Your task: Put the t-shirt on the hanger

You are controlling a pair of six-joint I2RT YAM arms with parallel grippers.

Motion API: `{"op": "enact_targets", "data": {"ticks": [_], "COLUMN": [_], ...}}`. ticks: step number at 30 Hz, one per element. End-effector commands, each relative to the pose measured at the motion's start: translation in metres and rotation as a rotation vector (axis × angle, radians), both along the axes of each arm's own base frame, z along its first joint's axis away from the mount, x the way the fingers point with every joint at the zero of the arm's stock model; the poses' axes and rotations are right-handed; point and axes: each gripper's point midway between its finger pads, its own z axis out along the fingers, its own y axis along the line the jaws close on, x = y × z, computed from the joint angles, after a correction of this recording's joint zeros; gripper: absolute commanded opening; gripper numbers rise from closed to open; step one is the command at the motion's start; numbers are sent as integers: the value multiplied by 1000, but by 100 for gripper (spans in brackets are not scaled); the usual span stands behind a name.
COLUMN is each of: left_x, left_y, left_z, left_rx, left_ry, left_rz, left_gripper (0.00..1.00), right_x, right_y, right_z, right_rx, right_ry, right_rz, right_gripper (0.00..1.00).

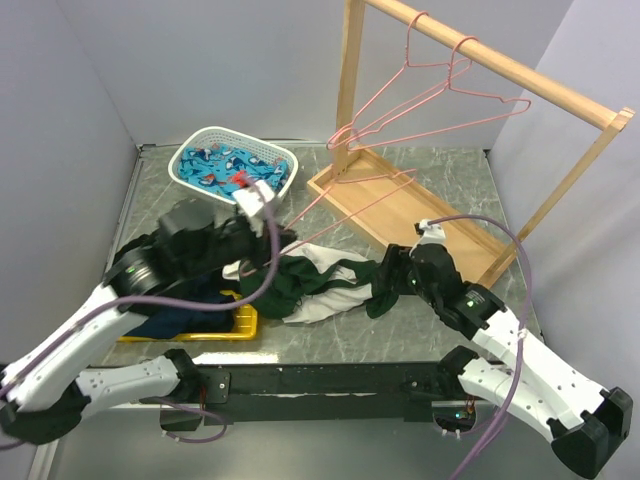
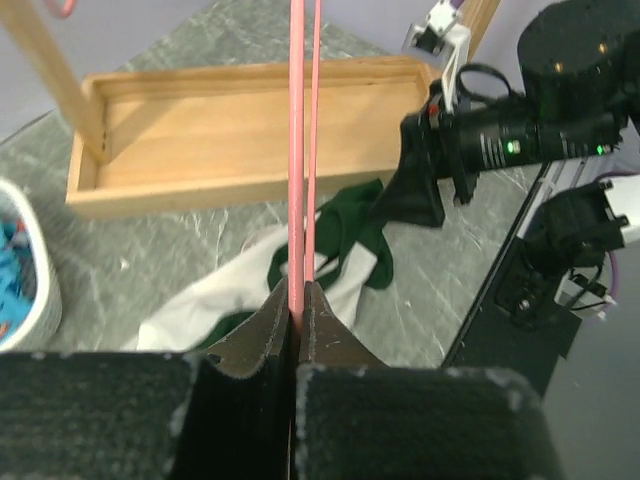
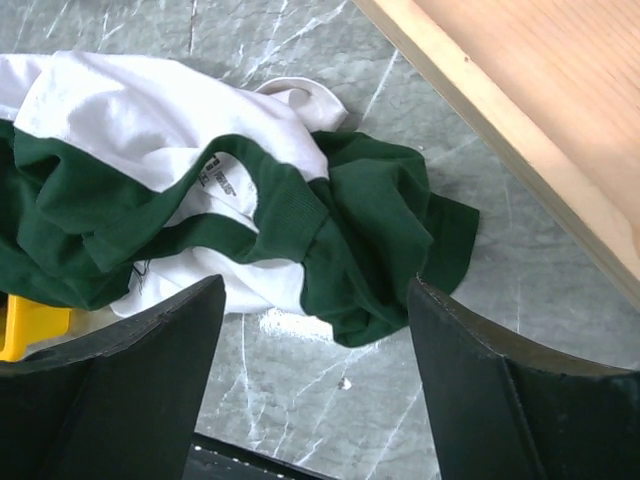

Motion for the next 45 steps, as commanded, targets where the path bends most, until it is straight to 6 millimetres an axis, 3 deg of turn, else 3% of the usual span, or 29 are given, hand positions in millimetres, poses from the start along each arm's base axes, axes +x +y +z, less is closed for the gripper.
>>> {"op": "enact_targets", "data": {"ticks": [1, 10, 17, 27, 40, 43, 45], "left_x": [-23, -50, -59, -63, -64, -66, -67], "left_y": [36, 68, 82, 76, 51, 50, 50], "left_z": [-23, -74, -71, -88, -106, -107, -105], "left_rx": [57, 203, 200, 205, 232, 232, 227], "left_ry": [88, 186, 173, 203, 260, 263, 262], "left_rz": [55, 48, 67, 44, -35, -45, -49], "left_gripper": [1, 1, 1, 1, 1, 1, 1], "right_x": [6, 13, 22, 39, 40, 40, 40], "right_y": [-5, 11, 24, 29, 24, 24, 24], "right_z": [26, 37, 21, 12, -14, -19, -19], "right_rx": [33, 7, -50, -119, -180, -187, -192], "right_ry": [-50, -25, 19, 28, 61, 72, 71], "right_rz": [-52, -48, -51, -68, -79, -76, -75], "right_gripper": [77, 62, 60, 59, 54, 51, 43]}}
